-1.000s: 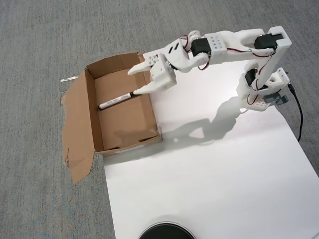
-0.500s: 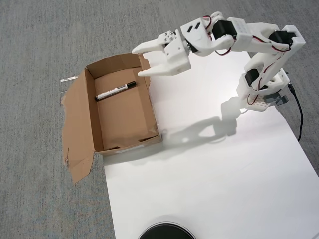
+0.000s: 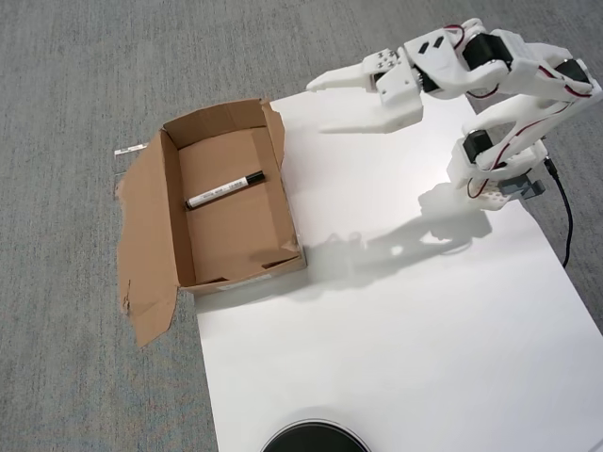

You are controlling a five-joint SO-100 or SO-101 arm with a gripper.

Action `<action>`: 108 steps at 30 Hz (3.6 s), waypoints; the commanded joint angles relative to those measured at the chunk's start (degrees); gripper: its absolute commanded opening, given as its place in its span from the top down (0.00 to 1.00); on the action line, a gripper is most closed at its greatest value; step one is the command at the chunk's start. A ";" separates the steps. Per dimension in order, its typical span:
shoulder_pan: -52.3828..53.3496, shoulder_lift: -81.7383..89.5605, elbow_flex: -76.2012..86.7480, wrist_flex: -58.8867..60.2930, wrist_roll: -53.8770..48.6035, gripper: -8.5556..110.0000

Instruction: Grasp a pen and put it in the box.

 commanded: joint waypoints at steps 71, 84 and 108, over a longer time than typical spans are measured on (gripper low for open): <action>0.04 56.34 70.71 -0.44 8.13 0.74; 0.13 56.34 70.71 -0.35 8.13 0.74; 0.04 56.34 70.62 19.51 4.17 0.74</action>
